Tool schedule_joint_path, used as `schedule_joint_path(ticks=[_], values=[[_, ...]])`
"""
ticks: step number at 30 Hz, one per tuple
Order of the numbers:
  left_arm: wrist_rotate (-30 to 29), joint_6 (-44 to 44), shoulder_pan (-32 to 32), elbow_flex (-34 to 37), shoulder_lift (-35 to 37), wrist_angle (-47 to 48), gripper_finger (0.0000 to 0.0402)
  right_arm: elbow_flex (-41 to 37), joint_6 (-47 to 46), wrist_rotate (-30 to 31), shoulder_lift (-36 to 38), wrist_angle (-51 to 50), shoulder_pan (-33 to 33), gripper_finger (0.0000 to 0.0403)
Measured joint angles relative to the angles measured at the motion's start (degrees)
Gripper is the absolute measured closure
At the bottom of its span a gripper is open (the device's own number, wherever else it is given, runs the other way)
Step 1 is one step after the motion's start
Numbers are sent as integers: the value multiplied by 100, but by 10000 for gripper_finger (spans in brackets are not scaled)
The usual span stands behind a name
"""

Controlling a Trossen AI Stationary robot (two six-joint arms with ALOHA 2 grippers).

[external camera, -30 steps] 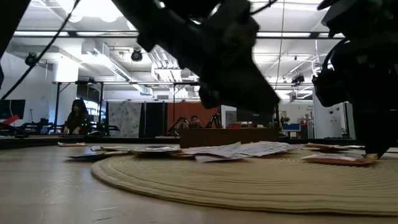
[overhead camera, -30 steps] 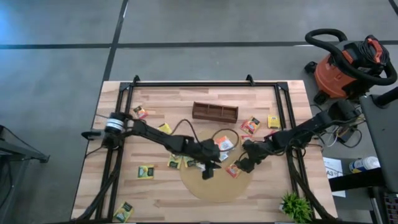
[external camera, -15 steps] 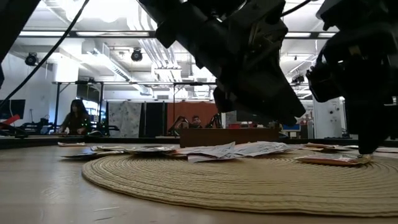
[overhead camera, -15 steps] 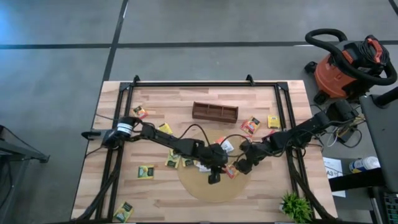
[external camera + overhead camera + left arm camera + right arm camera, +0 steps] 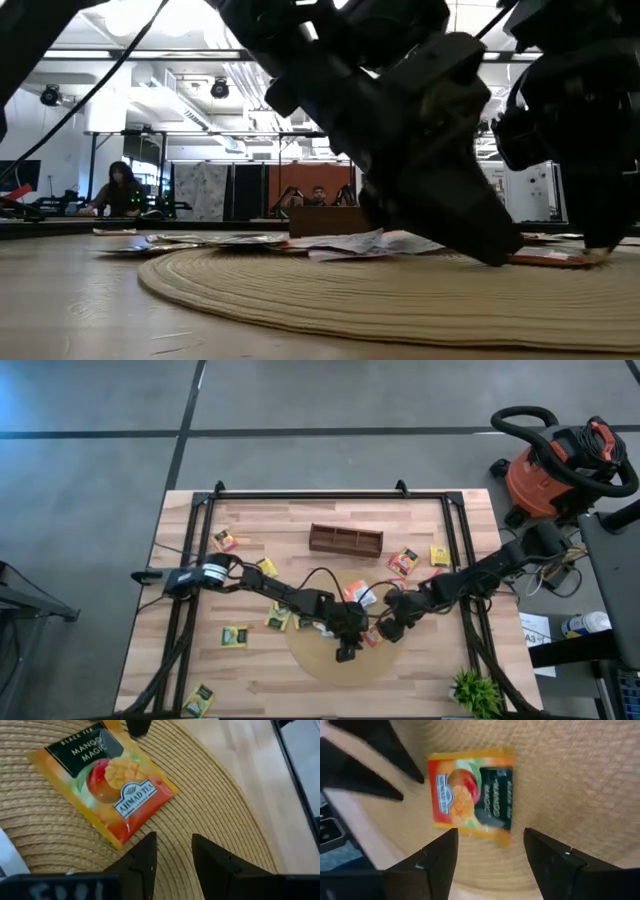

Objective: Pick & Place Tea
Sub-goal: Put the mango tea bag into the right section of the wooden organizer

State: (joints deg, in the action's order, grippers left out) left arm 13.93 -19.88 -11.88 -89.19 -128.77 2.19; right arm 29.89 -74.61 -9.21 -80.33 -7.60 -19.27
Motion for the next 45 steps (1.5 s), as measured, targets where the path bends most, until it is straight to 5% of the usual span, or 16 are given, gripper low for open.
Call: schedule_joint_path(ticks=[18, 33, 38, 45], values=[[-251, -96, 55, -152, -133, -132, 281, 85, 94, -28, -186, 345, 0, 214], [-298, -182, 57, -65, -123, -114, 281, 84, 175, 89, 210, 239, 14, 351], [-539, -645, -10, -42, 60, 103, 281, 484, 677, 937, 687, -1097, 21, 391], [-2009, -678, -133, 39, 942, 819, 281, 1815, 2590, 1816, 883, -3674, 527, 394]])
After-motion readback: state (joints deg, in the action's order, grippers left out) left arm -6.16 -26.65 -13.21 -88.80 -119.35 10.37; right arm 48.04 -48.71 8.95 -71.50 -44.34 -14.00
